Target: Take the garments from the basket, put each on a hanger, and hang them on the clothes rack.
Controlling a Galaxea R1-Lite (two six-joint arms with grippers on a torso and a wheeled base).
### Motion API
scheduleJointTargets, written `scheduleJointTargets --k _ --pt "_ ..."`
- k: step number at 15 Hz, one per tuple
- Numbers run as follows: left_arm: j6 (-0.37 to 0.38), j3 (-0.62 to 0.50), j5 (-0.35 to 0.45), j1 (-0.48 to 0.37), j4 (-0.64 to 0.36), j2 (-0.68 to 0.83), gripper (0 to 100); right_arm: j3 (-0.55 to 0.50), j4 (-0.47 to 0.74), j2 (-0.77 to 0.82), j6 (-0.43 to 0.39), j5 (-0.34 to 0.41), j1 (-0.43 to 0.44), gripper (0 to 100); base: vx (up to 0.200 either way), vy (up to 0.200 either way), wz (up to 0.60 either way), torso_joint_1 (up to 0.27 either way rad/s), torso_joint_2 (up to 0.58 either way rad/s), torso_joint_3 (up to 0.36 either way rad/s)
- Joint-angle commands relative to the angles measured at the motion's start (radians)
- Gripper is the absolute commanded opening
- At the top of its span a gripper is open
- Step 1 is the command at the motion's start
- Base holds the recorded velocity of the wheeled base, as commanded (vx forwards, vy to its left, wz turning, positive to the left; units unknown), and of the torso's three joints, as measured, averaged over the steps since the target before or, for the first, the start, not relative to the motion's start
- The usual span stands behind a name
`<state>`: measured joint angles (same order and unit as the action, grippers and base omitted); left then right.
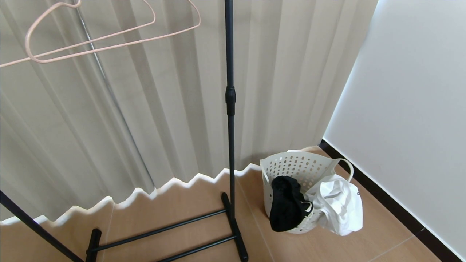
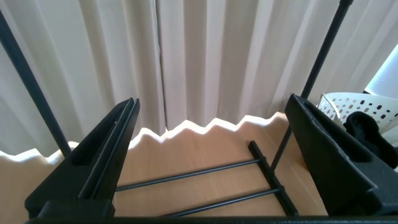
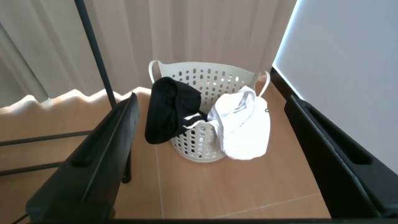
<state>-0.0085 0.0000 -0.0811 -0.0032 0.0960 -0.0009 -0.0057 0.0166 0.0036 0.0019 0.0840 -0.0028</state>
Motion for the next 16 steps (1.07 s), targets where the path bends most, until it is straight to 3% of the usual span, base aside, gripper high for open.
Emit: scheduleJointTargets --k 1,8,16 --pt "-0.001 0.000 0.000 0.000 -0.001 0.001 100 0.000 0.000 -0.001 0.000 0.000 0.000 100 0.000 0.000 0.00 -0.002 0.09 0.076" --pt "-0.004 0.000 0.000 0.000 -0.001 0.001 100 0.000 0.000 -0.001 0.001 0.000 0.000 100 0.000 0.000 0.00 0.011 0.19 0.182" --pt "-0.004 0.000 0.000 0.000 -0.001 0.001 100 0.000 0.000 -0.001 0.000 0.000 0.000 100 0.000 0.000 0.00 0.003 0.01 -0.166"
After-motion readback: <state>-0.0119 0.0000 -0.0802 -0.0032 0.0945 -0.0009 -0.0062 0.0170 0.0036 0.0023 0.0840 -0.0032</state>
